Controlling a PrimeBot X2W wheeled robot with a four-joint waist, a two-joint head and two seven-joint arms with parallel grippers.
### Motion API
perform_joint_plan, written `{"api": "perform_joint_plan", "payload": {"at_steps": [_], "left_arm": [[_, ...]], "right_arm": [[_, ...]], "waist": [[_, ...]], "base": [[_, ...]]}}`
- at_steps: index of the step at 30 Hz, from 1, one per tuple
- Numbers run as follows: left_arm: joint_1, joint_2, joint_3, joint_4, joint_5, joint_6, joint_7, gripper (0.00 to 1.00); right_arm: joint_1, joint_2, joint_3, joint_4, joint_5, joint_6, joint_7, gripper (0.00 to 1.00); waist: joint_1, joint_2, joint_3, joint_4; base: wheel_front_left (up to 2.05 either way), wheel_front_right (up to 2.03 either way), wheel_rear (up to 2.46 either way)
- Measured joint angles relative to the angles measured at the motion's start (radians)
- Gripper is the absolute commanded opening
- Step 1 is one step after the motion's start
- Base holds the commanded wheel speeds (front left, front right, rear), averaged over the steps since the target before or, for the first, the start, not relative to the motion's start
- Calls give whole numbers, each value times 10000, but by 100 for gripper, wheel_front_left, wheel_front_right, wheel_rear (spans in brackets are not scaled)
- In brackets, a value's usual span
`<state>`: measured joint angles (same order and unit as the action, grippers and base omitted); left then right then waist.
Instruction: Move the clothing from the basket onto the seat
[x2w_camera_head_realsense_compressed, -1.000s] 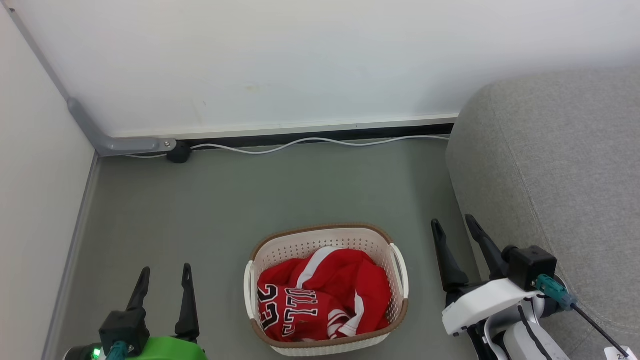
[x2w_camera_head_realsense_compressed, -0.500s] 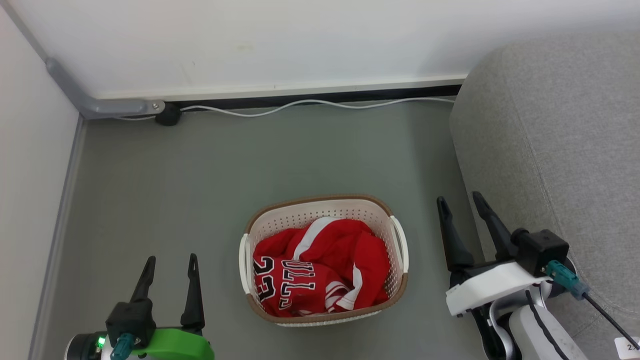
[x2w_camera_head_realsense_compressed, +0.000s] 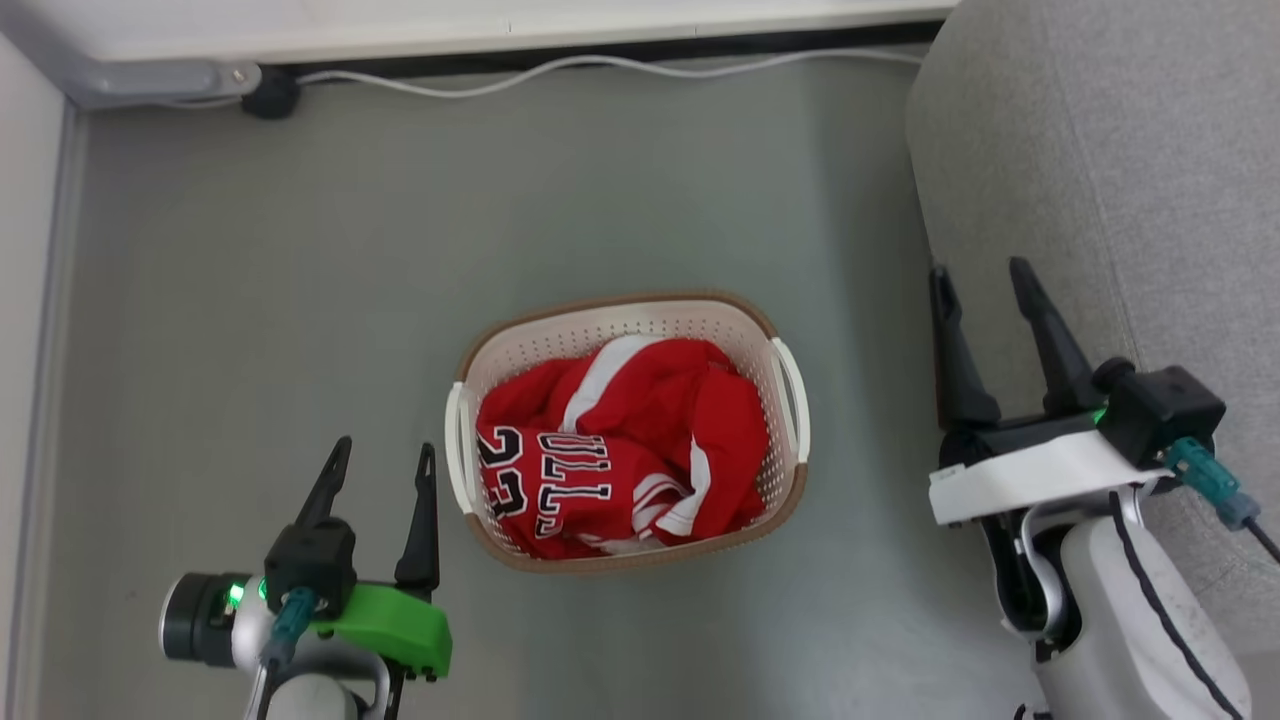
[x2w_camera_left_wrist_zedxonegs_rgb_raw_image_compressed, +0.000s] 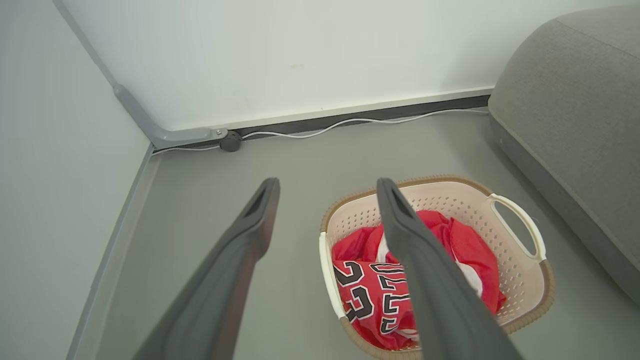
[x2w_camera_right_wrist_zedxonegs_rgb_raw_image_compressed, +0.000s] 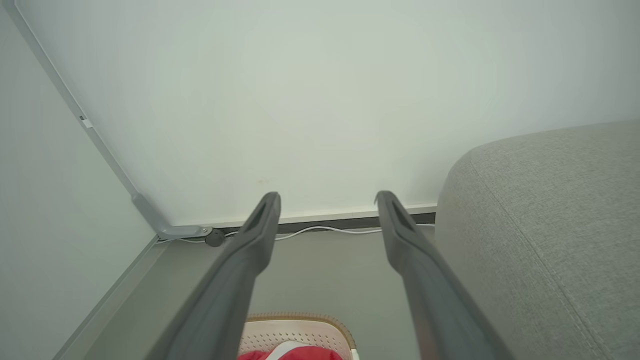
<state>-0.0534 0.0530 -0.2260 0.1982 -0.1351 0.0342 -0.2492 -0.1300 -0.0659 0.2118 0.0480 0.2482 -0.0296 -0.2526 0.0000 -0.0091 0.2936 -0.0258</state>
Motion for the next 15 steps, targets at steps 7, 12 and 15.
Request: {"api": "perform_joint_plan", "payload": {"at_steps": [7, 12, 15], "left_arm": [[-1076, 2, -552, 713, 454, -263, 19, 100], [-1939, -13, -922, 1241, 608, -437, 121, 100], [-2372, -27, -1118, 1567, 825, -531, 209, 100]], "right_arm": [[-632, -48, -219, -249, -29, -17, -21, 100], [-1276, -46, -282, -430, -29, -44, -21, 100], [-1645, -46, -351, -546, -31, -42, -21, 100]], "waist": [[0, 0, 988, -118], [1, 0, 1703, -152], [1, 0, 2131, -165]], "base": [[0, 0, 0], [0, 0, 0], [0, 0, 0]]}}
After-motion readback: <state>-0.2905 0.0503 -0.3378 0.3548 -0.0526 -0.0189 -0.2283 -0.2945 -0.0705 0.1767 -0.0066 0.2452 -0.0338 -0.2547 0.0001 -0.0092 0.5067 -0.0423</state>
